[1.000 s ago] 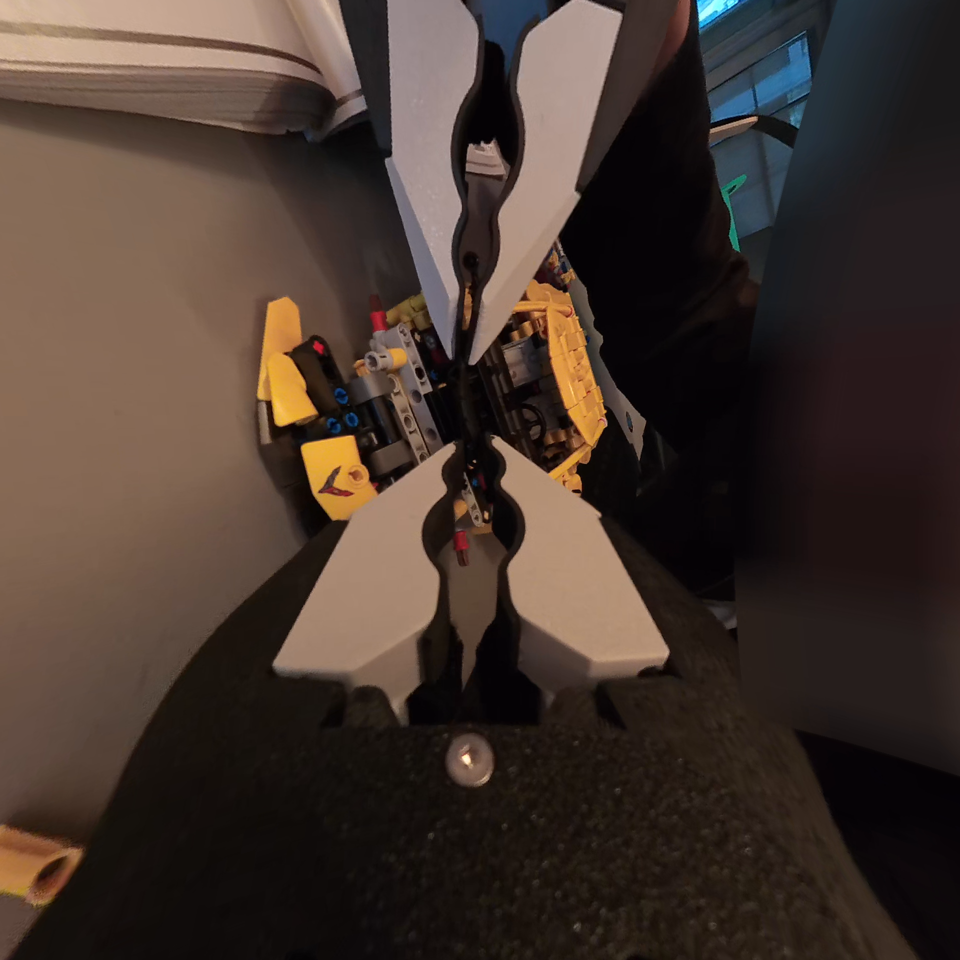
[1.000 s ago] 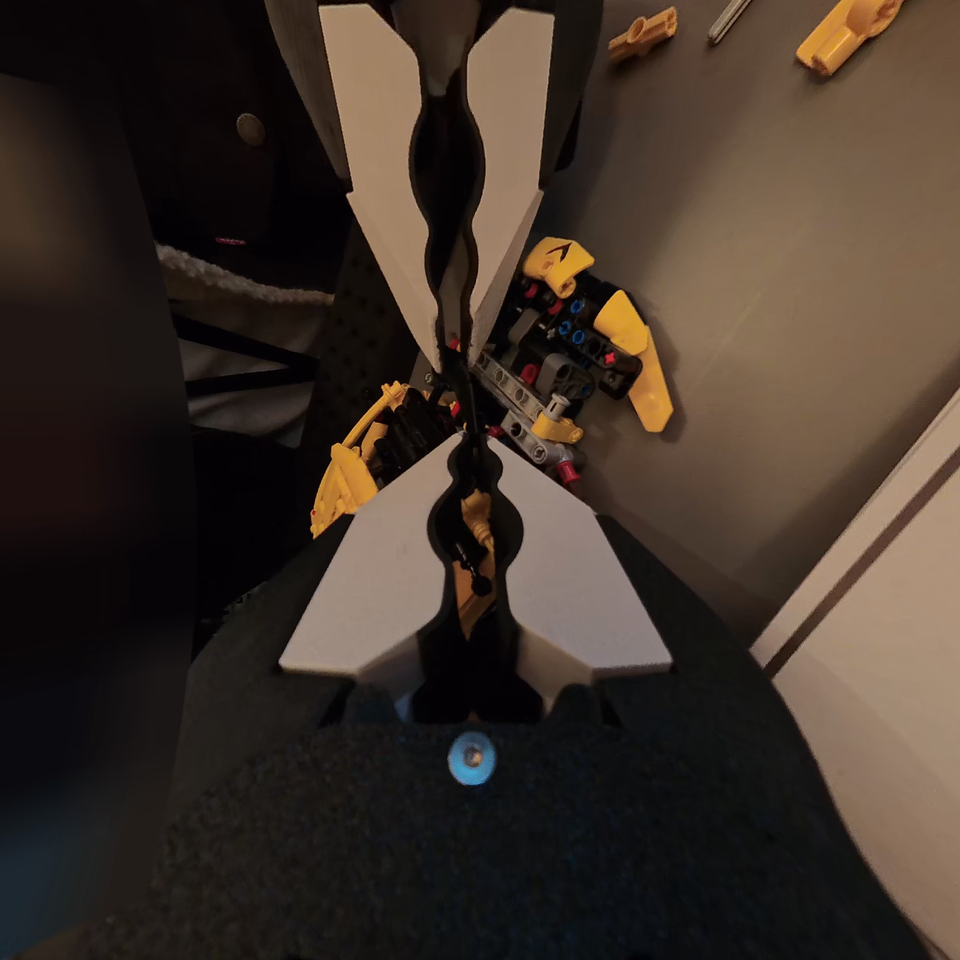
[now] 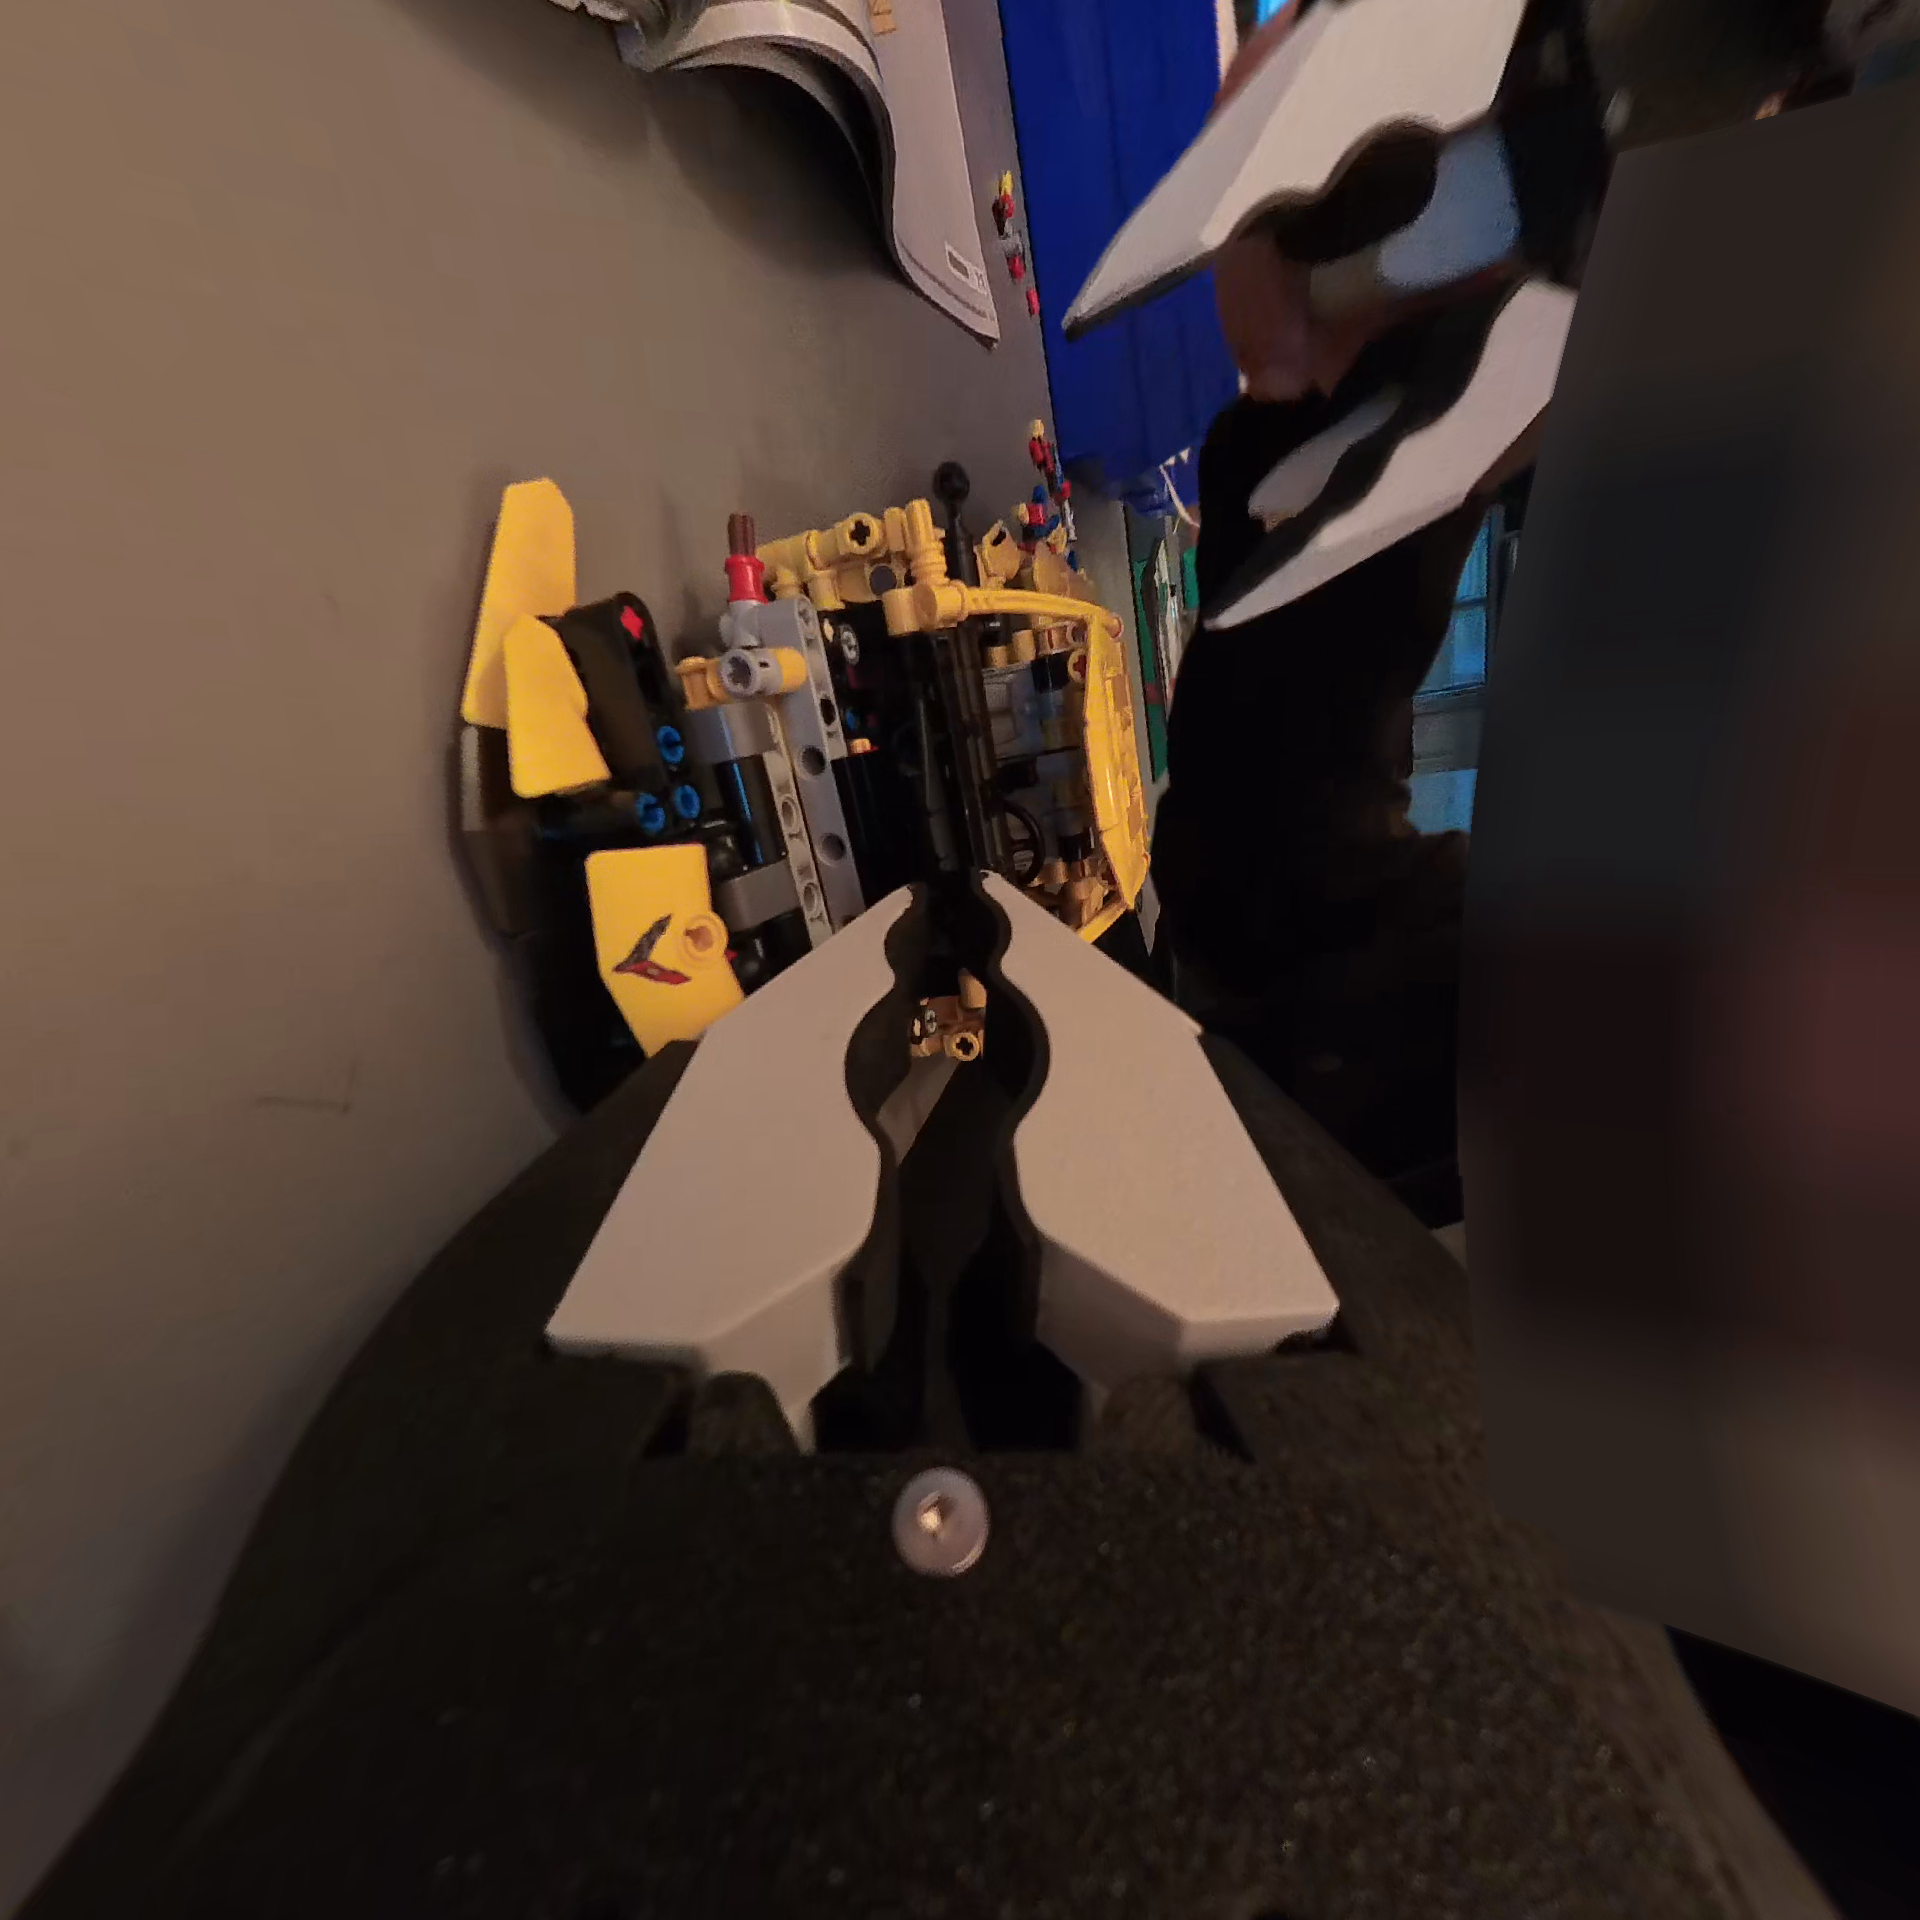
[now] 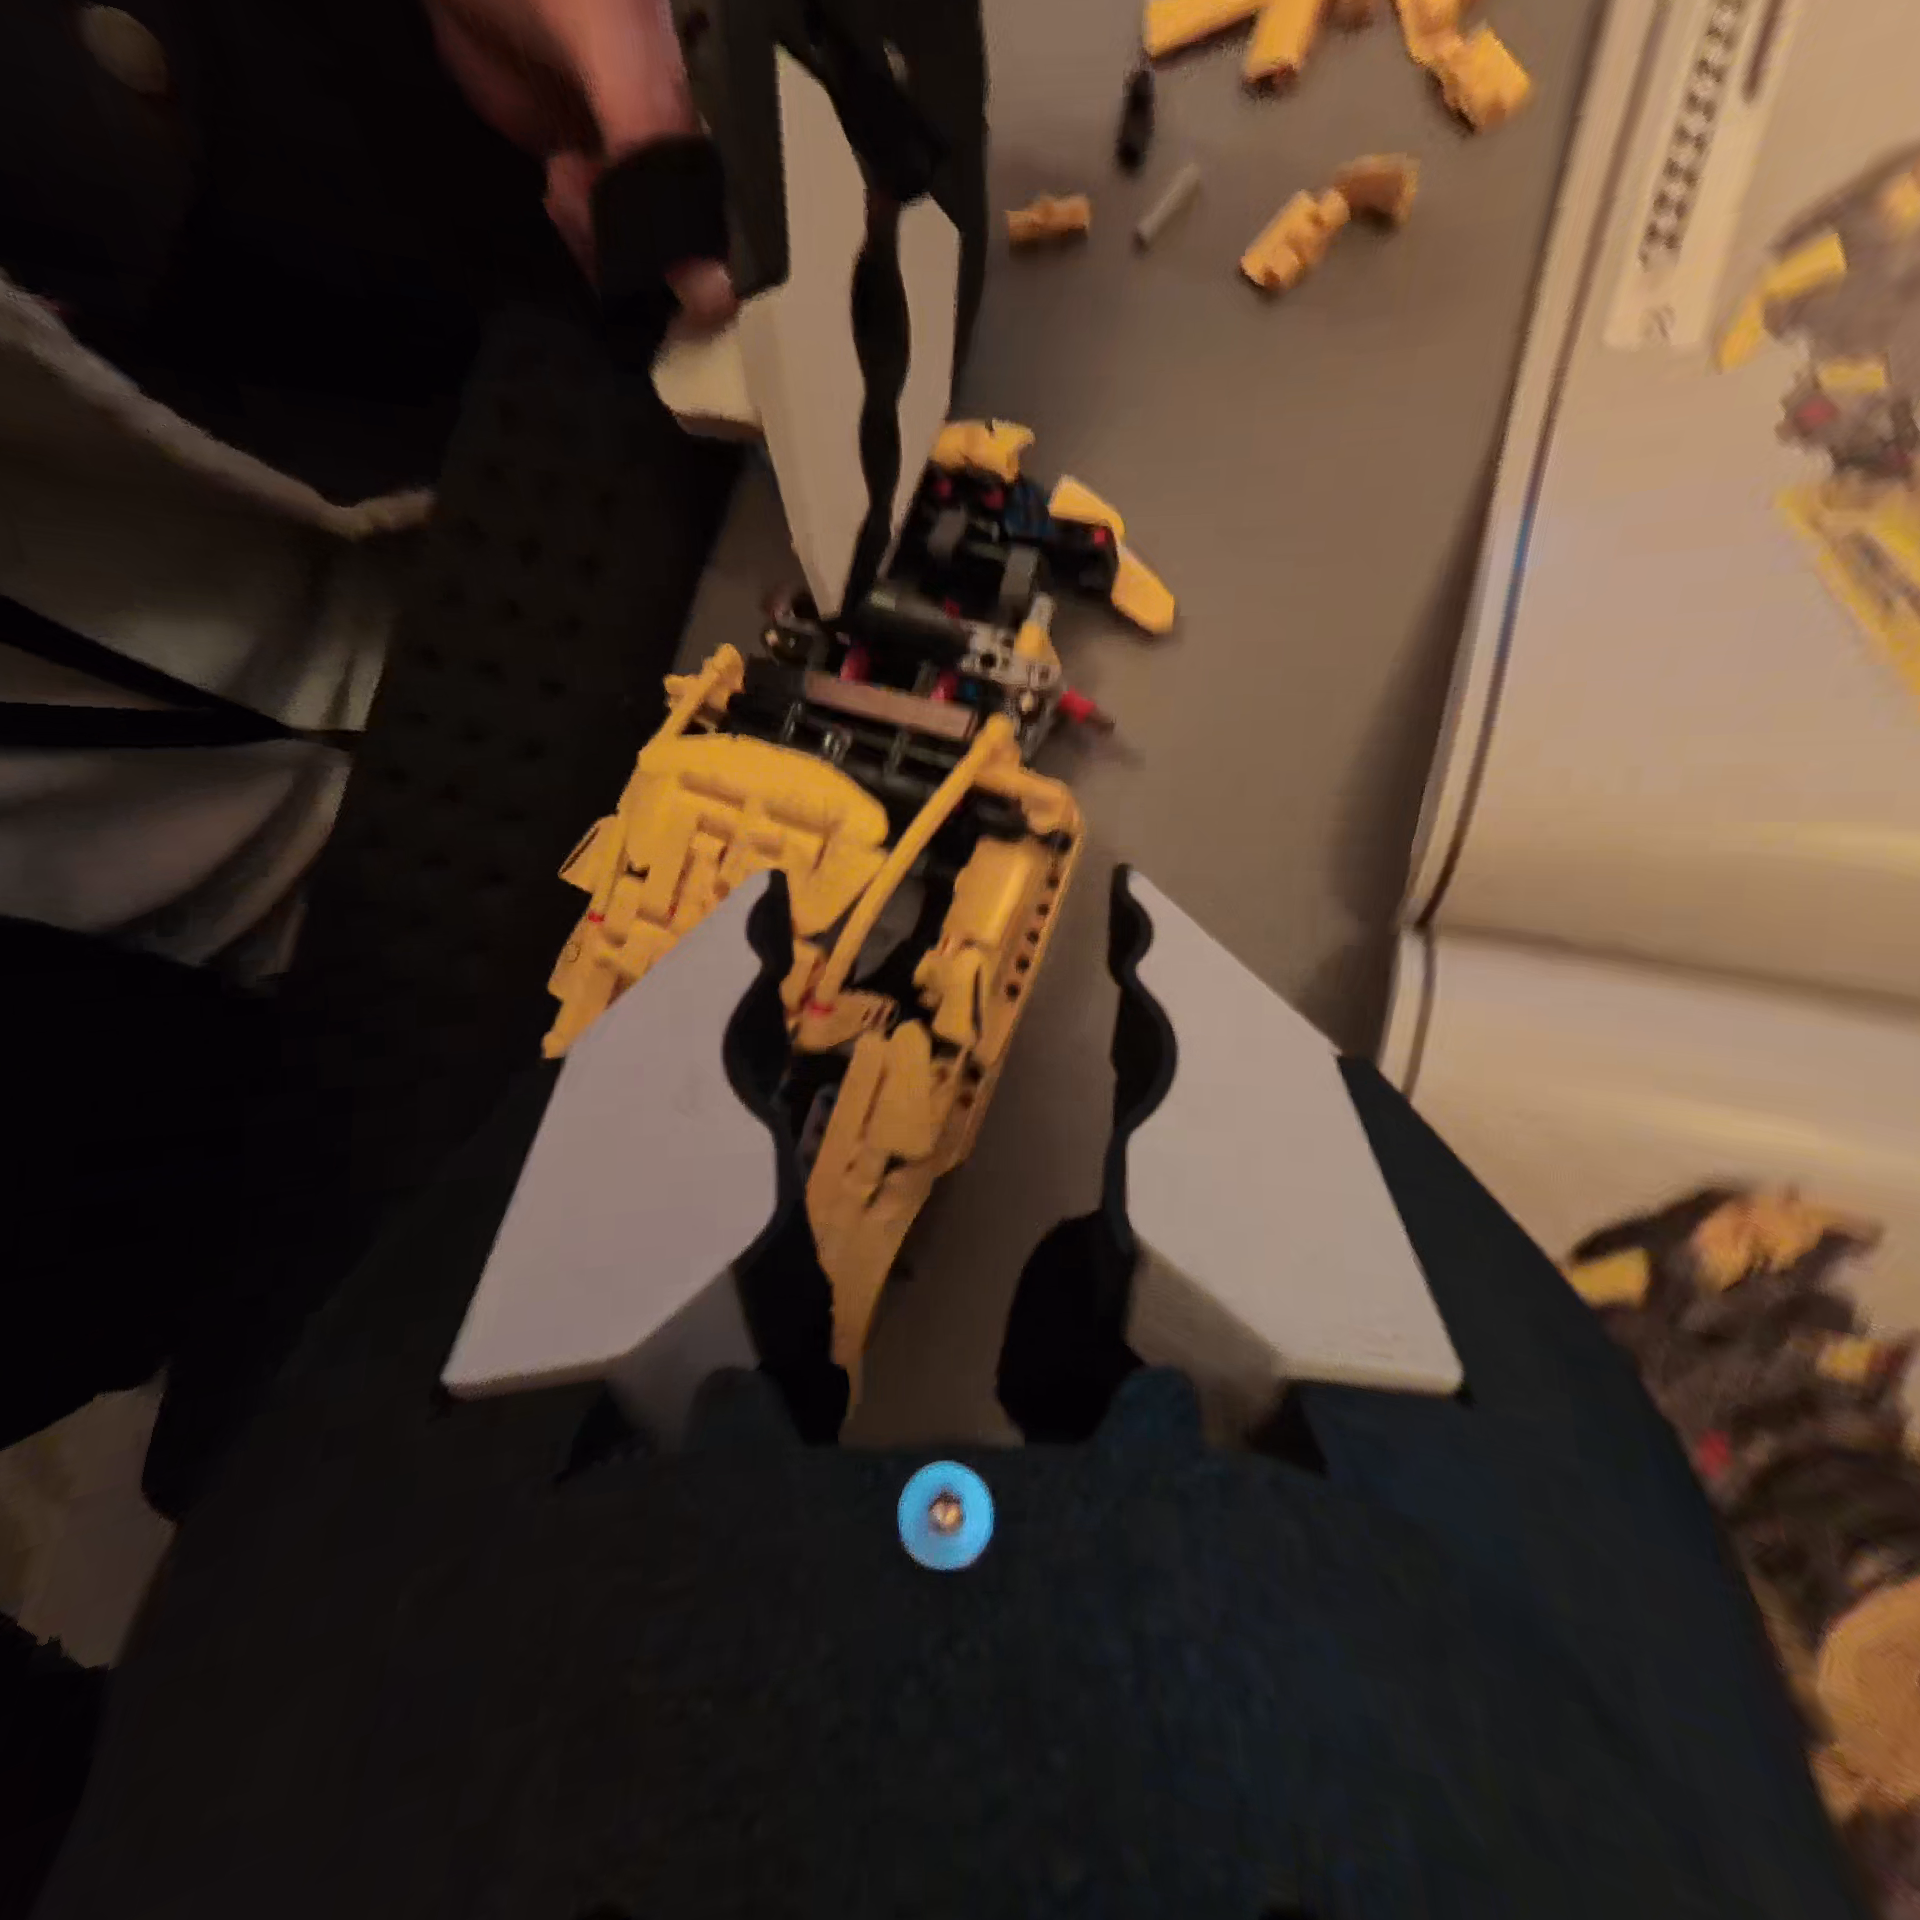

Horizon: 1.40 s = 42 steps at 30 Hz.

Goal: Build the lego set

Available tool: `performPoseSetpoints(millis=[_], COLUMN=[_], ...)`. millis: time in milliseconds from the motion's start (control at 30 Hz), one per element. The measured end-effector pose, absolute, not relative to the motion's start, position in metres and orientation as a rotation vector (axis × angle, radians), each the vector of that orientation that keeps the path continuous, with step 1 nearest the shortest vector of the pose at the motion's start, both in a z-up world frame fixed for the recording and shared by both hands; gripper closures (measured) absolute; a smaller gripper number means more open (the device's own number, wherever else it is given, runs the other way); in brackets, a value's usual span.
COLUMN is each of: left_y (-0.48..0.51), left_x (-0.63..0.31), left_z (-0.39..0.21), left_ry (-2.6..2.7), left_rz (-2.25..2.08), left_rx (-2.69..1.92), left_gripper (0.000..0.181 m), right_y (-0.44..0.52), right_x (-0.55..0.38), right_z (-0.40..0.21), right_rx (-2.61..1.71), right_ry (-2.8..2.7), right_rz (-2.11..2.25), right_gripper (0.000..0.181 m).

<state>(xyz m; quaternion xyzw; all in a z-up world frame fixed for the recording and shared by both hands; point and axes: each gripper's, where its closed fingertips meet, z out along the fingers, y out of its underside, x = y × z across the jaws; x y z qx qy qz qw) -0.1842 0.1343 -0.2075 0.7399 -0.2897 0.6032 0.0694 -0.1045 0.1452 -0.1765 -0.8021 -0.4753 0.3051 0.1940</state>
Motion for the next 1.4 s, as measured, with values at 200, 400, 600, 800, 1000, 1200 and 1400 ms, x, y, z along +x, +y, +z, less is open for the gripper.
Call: performPoseSetpoints(millis=[200,400,600,800,1000,1200,1400], left_y=[0.134,0.133,0.133,0.132,0.131,0.13,0.13], left_x=[-0.184,-0.184,-0.183,-0.183,-0.181,-0.181,-0.181], left_z=[-0.208,-0.208,-0.208,-0.208,-0.209,-0.209,-0.21], left_ry=[-0.896,-0.885,-0.881,-0.907,-0.957,-1.021,-1.137], left_rz=[1.825,1.824,1.824,1.81,1.77,1.745,1.724], left_rx=[2.236,2.231,2.223,2.211,2.206,2.196,2.228], left_gripper=[0.175,0.175,0.175,0.175,0.175,0.175,0.171], right_y=[0.089,0.071,0.074,0.076,0.075,0.069,0.068], right_x=[-0.093,-0.117,-0.116,-0.115,-0.116,-0.122,-0.12], right_z=[-0.168,-0.187,-0.194,-0.199,-0.199,-0.202,-0.201], right_rx=[-2.18,-2.061,-2.069,-2.073,-2.077,-2.1,-2.092], right_ry=[-0.947,-0.752,-0.746,-0.757,-0.739,-0.735,-0.758], right_rz=[0.582,0.32,0.379,0.342,0.343,0.449,0.442], right_gripper=[0.123,0.127,0.116,0.121,0.122,0.139,0.139])
